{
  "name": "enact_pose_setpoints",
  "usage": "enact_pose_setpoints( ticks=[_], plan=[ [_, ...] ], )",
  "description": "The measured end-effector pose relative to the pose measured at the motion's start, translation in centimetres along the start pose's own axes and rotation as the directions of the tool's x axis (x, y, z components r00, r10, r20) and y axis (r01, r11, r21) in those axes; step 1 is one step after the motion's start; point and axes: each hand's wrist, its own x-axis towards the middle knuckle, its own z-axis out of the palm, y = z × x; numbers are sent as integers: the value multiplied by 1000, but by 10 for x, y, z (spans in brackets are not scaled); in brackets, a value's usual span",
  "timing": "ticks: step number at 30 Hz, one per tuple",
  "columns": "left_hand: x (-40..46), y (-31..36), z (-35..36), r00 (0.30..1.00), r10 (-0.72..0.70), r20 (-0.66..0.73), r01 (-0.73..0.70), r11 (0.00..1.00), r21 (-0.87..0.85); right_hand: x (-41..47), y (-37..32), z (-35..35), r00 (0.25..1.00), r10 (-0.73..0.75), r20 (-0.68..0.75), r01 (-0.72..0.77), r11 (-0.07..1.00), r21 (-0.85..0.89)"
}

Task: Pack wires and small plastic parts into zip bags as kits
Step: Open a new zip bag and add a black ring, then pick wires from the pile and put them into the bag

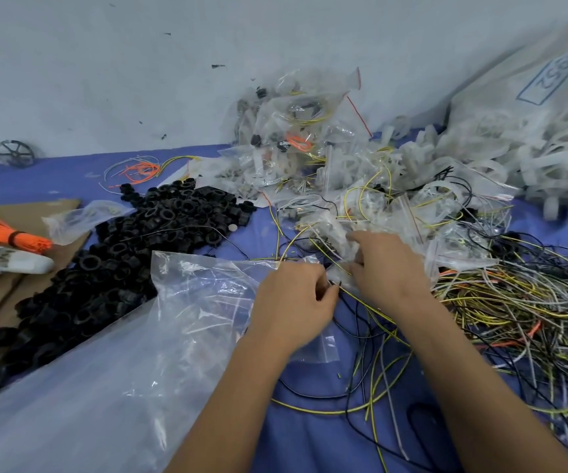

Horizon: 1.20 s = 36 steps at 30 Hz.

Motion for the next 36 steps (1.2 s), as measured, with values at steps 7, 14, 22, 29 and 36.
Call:
enact_pose_setpoints(
  ticks=[7,14,22,29,36],
  plan=[
    [3,-11,-7,1000,-2,18,2,1000,-4,-1,6,1,941,186,-282,-28,875,483],
    [5,-10,-9,999,-29,-26,28,999,-37,1,-3,-6,877,326,-352,247,323,914],
    [5,-15,-7,990,-104,-92,99,993,-62,-2,-13,-16,972,195,-131,178,-246,953],
    [8,-16,-13,944,-286,-165,228,925,-303,-7,-18,-11,992,105,66,-29,-320,947],
    [11,-19,-27,880,-416,-229,209,772,-600,-19,-47,3,962,-253,99,-154,-206,966]
  ],
)
